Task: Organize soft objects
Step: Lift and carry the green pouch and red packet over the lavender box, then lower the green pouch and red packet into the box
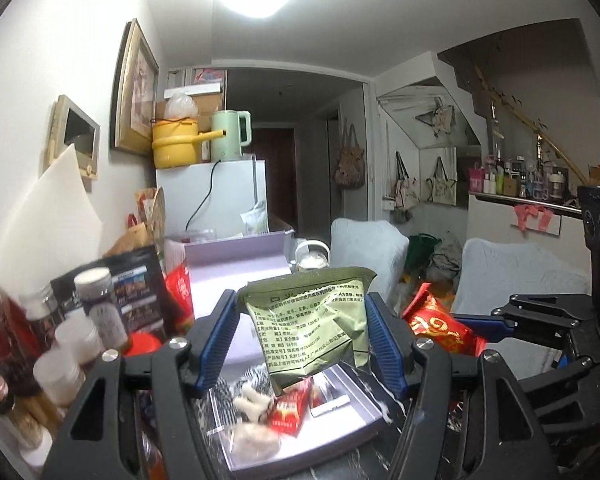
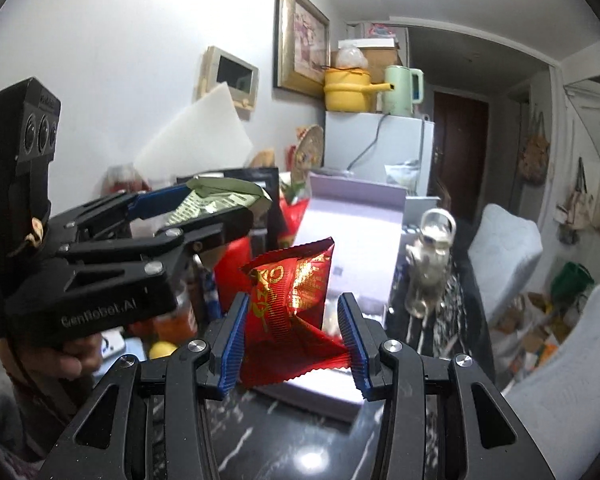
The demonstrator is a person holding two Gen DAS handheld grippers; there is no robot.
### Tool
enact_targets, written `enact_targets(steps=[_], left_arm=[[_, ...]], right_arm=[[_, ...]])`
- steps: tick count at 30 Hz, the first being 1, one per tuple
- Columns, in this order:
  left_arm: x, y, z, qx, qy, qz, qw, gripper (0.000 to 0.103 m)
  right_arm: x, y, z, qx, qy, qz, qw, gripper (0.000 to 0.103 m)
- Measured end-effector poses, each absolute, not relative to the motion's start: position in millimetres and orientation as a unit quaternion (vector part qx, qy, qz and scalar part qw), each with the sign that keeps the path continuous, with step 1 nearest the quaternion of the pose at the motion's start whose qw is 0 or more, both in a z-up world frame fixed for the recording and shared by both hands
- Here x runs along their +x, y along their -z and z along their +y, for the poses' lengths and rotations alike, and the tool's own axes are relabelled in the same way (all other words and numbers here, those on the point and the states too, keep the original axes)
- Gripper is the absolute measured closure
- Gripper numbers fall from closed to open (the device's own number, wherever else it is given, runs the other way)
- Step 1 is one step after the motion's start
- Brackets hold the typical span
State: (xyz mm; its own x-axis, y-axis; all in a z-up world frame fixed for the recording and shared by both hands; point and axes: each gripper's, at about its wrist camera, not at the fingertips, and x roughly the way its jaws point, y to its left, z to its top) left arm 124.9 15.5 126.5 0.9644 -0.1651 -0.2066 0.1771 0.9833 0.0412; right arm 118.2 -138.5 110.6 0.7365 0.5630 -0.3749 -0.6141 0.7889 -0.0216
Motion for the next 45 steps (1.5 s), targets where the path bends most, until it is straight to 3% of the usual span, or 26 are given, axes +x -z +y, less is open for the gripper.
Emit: enact_targets(steps=[9, 24, 45], left_arm=[[182.1, -130.8, 35.0, 0.024, 0.061, 0.101, 0.993, 0.04], [293.6, -85.4, 51.7, 0.028, 0.036, 0.181, 0.982, 0.04], [375.5, 3.8, 48.0, 0.045, 0.005, 0.345, 0.938, 0.04]], right_arm=[[175.5, -124.4, -131.3, -0.05, -0.319, 0.165, 0.932, 0.059], [283.0, -103.2, -110.5, -0.025, -0.311, 0.197, 0.929, 0.059], [352.5, -31.7, -98.4, -0.03, -0.282, 0.326, 0.902, 0.059]])
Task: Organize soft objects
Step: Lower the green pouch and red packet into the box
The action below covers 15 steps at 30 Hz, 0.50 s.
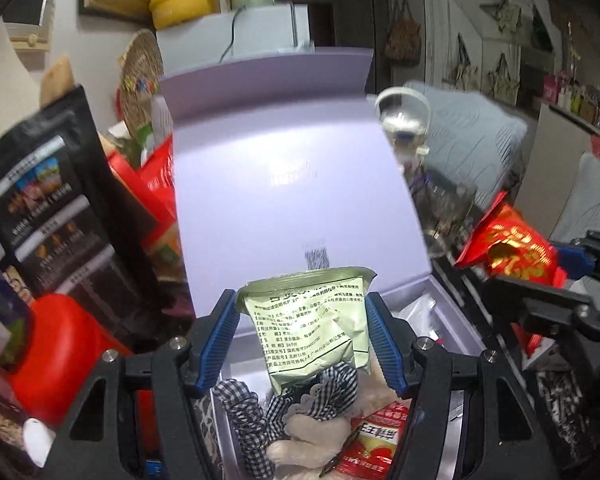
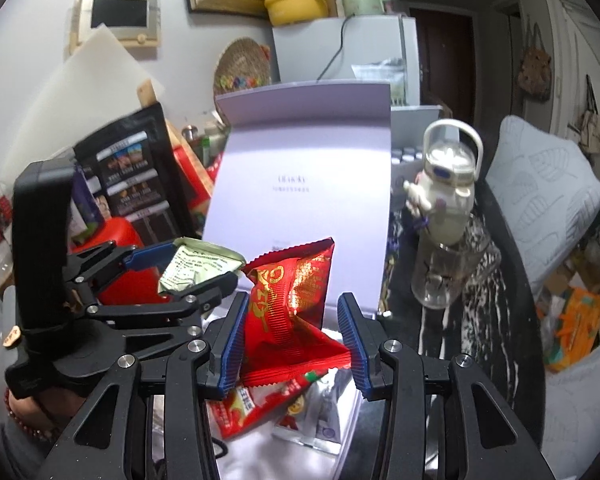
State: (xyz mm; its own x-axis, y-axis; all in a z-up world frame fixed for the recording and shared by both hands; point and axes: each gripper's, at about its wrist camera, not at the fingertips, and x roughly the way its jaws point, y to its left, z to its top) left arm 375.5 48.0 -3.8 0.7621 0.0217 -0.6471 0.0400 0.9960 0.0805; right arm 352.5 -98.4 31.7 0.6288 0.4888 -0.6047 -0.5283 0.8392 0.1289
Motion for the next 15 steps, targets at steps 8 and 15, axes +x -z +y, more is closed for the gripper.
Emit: enact_targets(steps=[8, 15], left_arm=[[397.5, 37.5, 47.5, 0.055, -0.015, 0.402, 0.914, 0.04], [407.9, 57.9, 49.3, 0.053, -0.025, 0.433, 0.899, 0.04]], right_arm=[[372.3, -6.9, -96.9, -0.029, -0.268, 0.367, 0.89, 0.059], [378.8, 3.8, -93.2, -0.043, -0.246, 0.368, 0.896, 0.059]])
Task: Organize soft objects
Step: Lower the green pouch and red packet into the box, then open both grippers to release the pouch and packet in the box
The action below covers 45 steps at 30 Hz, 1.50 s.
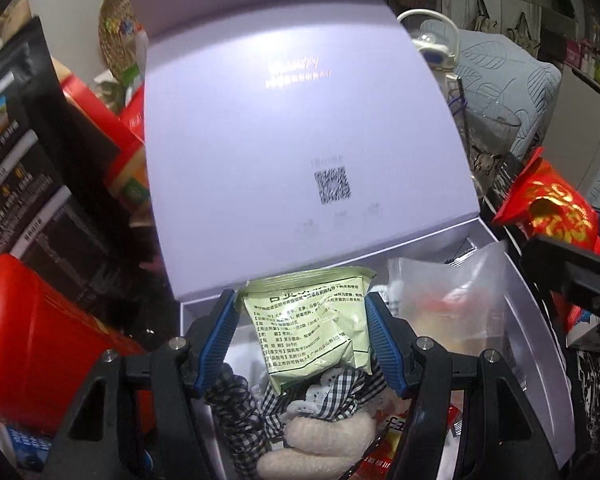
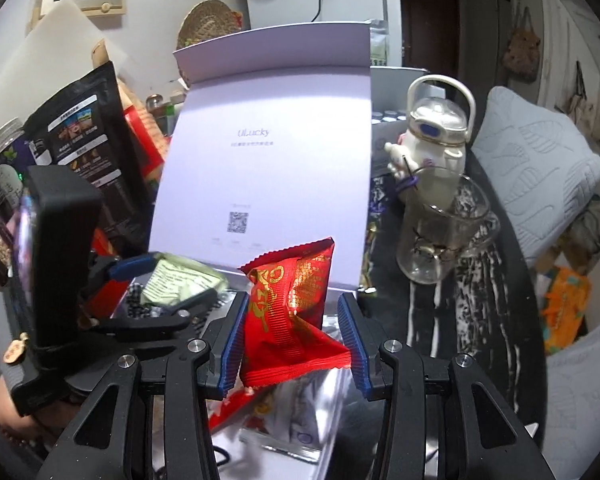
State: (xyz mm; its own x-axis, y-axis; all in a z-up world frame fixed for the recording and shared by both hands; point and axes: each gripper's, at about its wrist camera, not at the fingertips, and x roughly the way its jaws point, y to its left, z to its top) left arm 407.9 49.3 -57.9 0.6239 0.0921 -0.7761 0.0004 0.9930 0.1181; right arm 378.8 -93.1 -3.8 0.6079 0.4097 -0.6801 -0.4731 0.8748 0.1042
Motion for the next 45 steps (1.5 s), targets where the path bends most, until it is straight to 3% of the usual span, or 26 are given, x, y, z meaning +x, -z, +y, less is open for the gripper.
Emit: enact_targets(steps=[22, 38, 45], left_arm=[[431.6, 71.4, 65.0, 0.037, -0.062, 0.472, 0.879, 0.034], [422.0, 57.8, 50.2, 0.06, -0.072, 0.443, 0.891, 0.034], [417.1, 60.3, 51.1, 0.062, -0.078, 0.442, 0.891, 0.034]], right_arm=[[397.4, 42.0, -76.4, -0.042, -0.26, 0.406, 0.875, 0.059], [408.0, 61.6, -71.1, -0.05, -0.253, 0.44, 0.86, 0.06], [413.1, 65.2, -68.8, -0.054, -0.248, 0.453, 0.855, 0.05]])
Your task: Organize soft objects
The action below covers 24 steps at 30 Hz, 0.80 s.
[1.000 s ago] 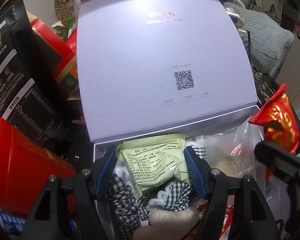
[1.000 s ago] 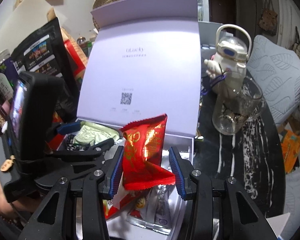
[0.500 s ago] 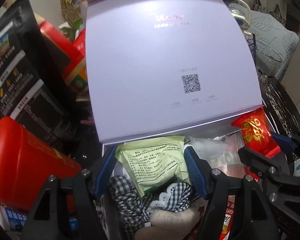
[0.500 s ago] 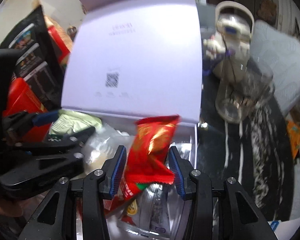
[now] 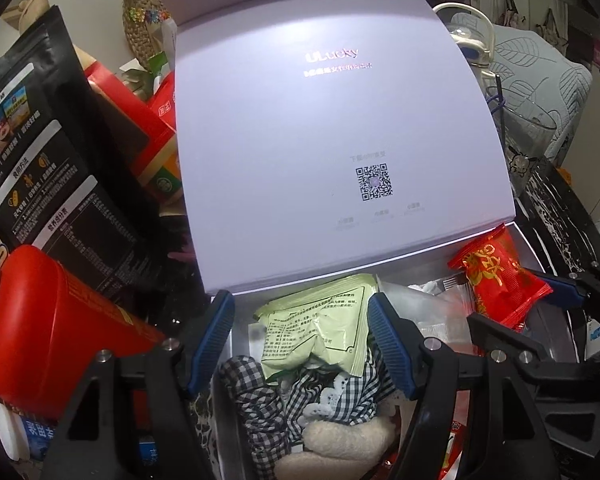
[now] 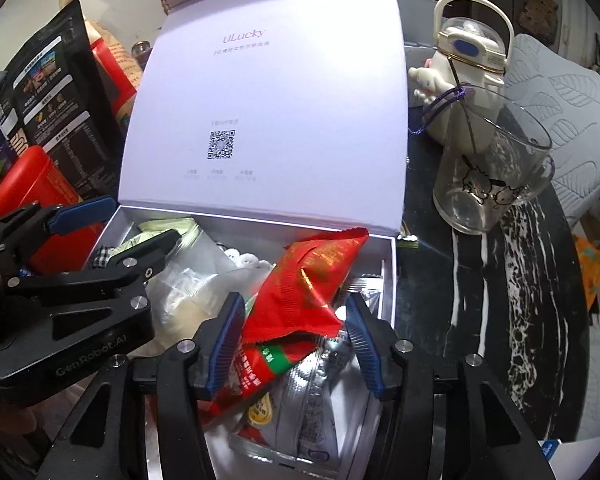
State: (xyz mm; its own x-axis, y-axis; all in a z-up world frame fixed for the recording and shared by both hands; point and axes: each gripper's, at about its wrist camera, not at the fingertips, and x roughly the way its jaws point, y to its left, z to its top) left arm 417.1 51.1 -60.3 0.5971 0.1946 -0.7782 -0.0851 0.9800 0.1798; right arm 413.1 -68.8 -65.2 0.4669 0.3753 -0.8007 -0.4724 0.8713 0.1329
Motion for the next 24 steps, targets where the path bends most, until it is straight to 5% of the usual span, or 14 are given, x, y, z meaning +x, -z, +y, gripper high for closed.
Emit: enact_targets(steps=[5, 8, 24], left_arm=[[418.1, 60.1, 53.6, 0.069, -0.085, 0.445, 0.889, 0.034], [419.8, 61.8, 58.7, 0.059, -0.095, 0.454, 0.884, 0.018], [389.8, 22.1, 56.5, 0.041, -0.086, 0.414, 0.905, 0.017]], right_arm=[[412.8, 61.5, -72.9, -0.048, -0.245, 0.459, 0.853, 0.045], [410.2, 55.3, -77.2, -0.041, -0.242, 0.456, 0.856, 0.035], [379.7, 8.6, -89.5, -0.044, -0.245, 0.398, 0.883, 0.032]])
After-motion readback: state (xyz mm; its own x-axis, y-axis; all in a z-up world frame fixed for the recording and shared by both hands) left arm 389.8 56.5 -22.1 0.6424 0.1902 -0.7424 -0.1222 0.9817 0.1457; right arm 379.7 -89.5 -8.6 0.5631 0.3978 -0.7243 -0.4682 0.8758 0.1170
